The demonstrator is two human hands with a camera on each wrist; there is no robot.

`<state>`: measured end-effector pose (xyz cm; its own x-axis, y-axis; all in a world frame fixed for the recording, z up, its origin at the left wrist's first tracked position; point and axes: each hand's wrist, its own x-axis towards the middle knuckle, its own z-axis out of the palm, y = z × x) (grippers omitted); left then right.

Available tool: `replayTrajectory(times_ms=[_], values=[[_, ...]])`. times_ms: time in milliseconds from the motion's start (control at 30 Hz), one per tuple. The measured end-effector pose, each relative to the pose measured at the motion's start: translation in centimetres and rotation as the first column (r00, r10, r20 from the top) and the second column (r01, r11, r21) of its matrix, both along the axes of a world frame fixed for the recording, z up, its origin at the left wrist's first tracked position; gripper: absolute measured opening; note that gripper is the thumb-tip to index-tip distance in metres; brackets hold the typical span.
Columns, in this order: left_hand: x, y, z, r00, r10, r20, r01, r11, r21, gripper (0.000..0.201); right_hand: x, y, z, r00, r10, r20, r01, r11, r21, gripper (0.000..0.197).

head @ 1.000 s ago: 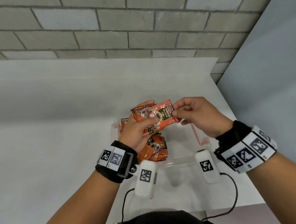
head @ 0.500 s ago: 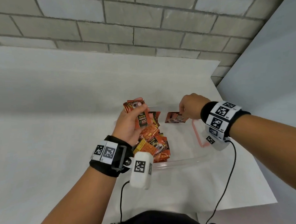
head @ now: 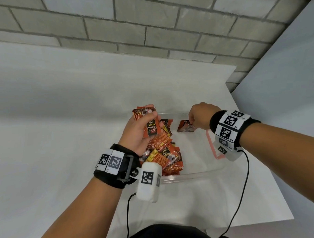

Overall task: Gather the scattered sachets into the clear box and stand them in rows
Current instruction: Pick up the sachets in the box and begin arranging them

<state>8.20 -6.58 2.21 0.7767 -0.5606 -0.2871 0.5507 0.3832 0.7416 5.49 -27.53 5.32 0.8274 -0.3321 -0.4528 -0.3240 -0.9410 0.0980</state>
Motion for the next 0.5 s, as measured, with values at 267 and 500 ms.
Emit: replayTrajectory(times_ms=[267, 500], values=[[0.1, -0.2, 0.0, 1.000, 0.007, -0.017, -0.007, 1.000, 0.012, 0.006, 0.2, 0.0, -0.7, 1.000, 0.006, -0.004, -0.006, 0.999, -0.031, 0.019], [0.0, -0.2, 0.0, 1.000, -0.001, -0.009, 0.001, 1.000, 0.016, 0.004, 0.2, 0.0, -1.1, 0.999, 0.034, 0.024, -0.032, 0.995, -0.094, 0.019]])
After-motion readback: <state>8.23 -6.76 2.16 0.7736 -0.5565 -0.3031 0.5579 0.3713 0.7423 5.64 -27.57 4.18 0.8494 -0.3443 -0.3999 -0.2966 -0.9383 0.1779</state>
